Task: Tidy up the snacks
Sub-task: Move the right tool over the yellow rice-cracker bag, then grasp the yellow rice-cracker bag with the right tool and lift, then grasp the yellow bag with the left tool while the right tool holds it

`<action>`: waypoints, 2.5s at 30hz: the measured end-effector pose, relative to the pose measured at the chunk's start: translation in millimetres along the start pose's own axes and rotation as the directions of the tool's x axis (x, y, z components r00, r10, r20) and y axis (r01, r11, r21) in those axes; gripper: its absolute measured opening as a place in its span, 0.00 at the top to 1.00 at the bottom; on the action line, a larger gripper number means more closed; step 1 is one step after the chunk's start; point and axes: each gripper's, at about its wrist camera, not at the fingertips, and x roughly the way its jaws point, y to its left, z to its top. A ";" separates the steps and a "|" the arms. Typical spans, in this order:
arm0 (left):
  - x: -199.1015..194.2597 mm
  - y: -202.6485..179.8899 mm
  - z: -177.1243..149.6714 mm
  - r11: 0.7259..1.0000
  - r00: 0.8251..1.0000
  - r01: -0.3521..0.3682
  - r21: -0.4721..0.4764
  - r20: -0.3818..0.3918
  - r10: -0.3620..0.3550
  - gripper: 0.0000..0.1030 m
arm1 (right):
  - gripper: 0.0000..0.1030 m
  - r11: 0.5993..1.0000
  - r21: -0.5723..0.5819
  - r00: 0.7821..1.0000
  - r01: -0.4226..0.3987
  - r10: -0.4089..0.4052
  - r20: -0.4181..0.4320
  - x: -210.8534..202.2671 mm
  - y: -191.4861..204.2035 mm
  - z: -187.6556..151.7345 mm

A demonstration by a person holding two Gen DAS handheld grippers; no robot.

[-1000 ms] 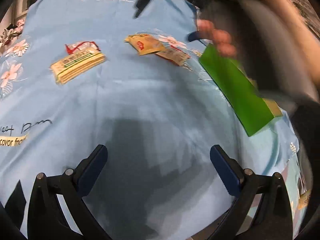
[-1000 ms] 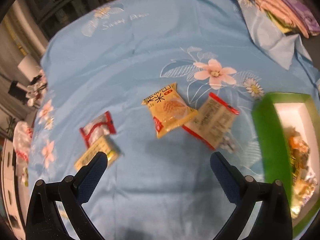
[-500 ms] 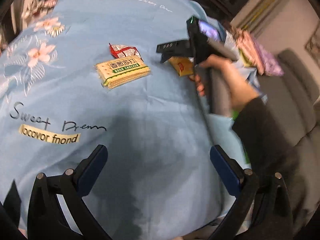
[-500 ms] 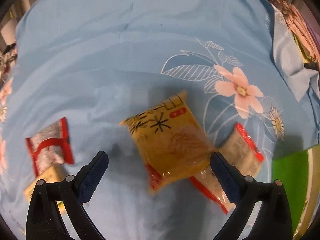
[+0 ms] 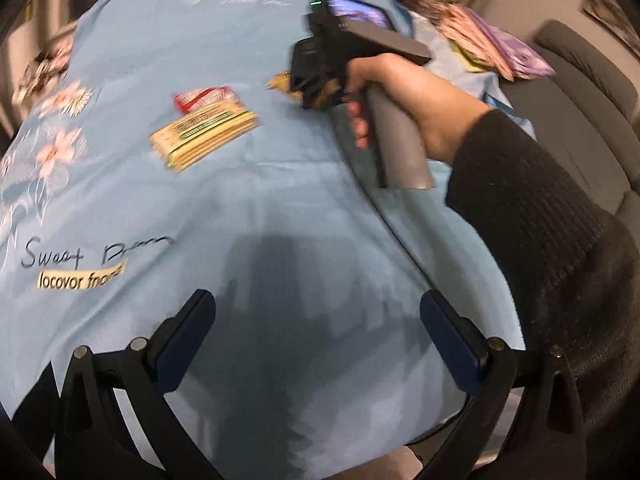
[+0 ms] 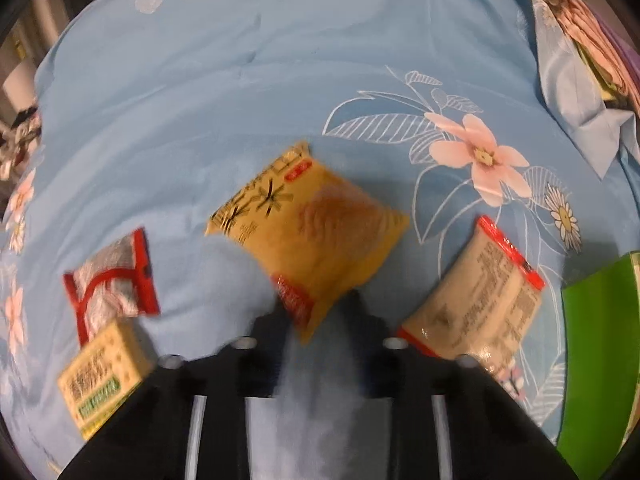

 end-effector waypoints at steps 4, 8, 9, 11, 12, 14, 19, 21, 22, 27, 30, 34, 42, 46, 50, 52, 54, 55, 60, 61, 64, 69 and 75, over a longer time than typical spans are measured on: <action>3.9 -9.3 -1.3 0.999 0.999 0.038 0.014 -0.016 -0.038 0.01 | 0.80 1.000 -0.028 1.000 -0.004 0.003 -0.017 -9.5 0.5 -14.4; 11.1 -3.1 1.7 0.996 0.996 0.083 -0.019 -0.034 -0.084 0.01 | 0.73 0.999 0.029 0.999 -0.034 0.035 -0.042 -25.5 -8.5 -24.0; 11.0 -2.2 2.9 0.996 0.996 0.087 -0.024 -0.033 -0.088 0.01 | 0.62 0.998 0.064 0.998 -0.026 0.029 -0.057 -27.6 -12.5 -22.3; 10.9 1.3 4.5 0.997 0.997 0.072 -0.026 -0.031 -0.073 0.01 | 0.37 0.993 0.121 0.998 -0.012 0.021 -0.067 -29.6 -13.7 -15.8; 8.0 1.8 3.2 0.998 0.998 0.060 -0.027 -0.030 -0.061 0.01 | 0.27 0.988 0.157 0.997 -0.016 0.027 -0.067 -31.5 -15.9 -13.7; 8.3 2.7 4.2 0.998 0.999 0.040 -0.037 -0.029 -0.041 0.01 | 0.26 0.977 0.205 0.997 -0.053 0.062 -0.041 -36.1 -16.7 -5.2; 13.4 13.3 6.0 0.996 0.997 0.044 -0.079 -0.059 -0.048 0.01 | 0.21 0.950 0.306 0.995 -0.060 0.080 -0.052 -27.4 -18.8 16.8; 15.9 16.3 6.7 0.995 0.997 0.032 -0.094 -0.072 -0.039 0.01 | 0.21 0.920 0.380 0.989 -0.095 0.132 -0.072 -15.8 -20.3 20.3; 16.5 18.6 7.1 0.995 0.997 0.013 -0.103 -0.072 -0.021 0.01 | 0.21 0.898 0.423 0.983 -0.120 0.167 -0.076 -9.0 -21.8 21.2; 16.4 36.9 10.4 0.989 0.998 -0.016 -0.146 -0.068 0.007 0.01 | 0.09 0.877 0.466 0.984 -0.114 0.163 -0.067 8.3 -19.3 34.3; 19.7 42.6 8.3 0.987 0.995 -0.011 -0.160 -0.095 -0.004 0.01 | 0.09 0.931 0.364 0.995 -0.040 0.070 -0.071 11.7 -2.6 37.9; 19.9 40.4 5.2 0.990 0.994 -0.034 -0.137 -0.109 0.019 0.01 | 0.20 0.978 0.185 0.995 0.094 -0.090 -0.034 11.3 27.9 30.9; 11.6 29.6 6.6 0.996 0.995 -0.044 -0.076 -0.087 0.038 0.01 | 0.35 0.983 0.174 0.998 -0.055 0.053 0.016 -23.3 13.1 -7.8; 6.2 33.9 11.1 0.994 0.997 -0.018 -0.110 -0.078 0.010 0.01 | 0.35 0.975 0.152 0.987 -0.163 0.162 0.015 -53.7 6.2 -44.9; -3.7 36.3 10.0 0.990 0.999 -0.017 -0.141 -0.052 0.009 0.01 | 0.35 0.967 0.093 0.971 -0.238 0.236 0.042 -97.0 1.3 -102.7; -4.8 34.1 6.5 0.991 0.999 -0.035 -0.130 -0.046 0.029 0.01 | 0.35 0.974 0.028 0.973 -0.224 0.222 0.069 -113.9 1.5 -136.8; -1.5 28.0 2.0 0.993 0.996 -0.073 -0.097 -0.054 0.068 0.01 | 0.35 0.962 -0.001 0.960 -0.272 0.272 0.062 -117.6 -1.8 -163.2; 0.2 25.4 0.1 0.993 0.995 -0.084 -0.086 -0.059 0.079 0.00 | 0.35 0.960 -0.004 0.960 -0.281 0.281 0.014 -112.2 -2.8 -167.3; 11.7 10.3 -8.3 0.998 0.995 -0.056 -0.029 -0.089 0.053 0.00 | 0.27 0.888 0.216 0.914 -0.405 0.399 0.076 -110.1 -44.6 -197.1; 9.6 10.6 -7.8 0.999 0.996 -0.046 -0.026 -0.078 0.044 0.00 | 0.24 0.878 0.242 0.911 -0.412 0.401 0.094 -115.1 -48.4 -199.7; -9.3 16.0 -0.1 0.999 0.998 -0.052 -0.015 0.040 0.052 0.01 | 0.16 0.871 0.247 0.899 -0.424 0.370 0.235 -144.6 -63.1 -206.5; -50.3 20.3 6.3 0.992 0.944 -0.127 -0.008 0.305 0.124 0.00 | 0.00 0.910 0.130 0.832 -0.393 0.292 0.472 -190.6 -70.5 -222.8; -9.6 32.1 22.8 0.991 0.983 -0.071 -0.114 0.159 0.088 0.00 | 0.00 0.849 0.325 0.906 -0.418 0.359 0.226 -113.0 -73.6 -208.0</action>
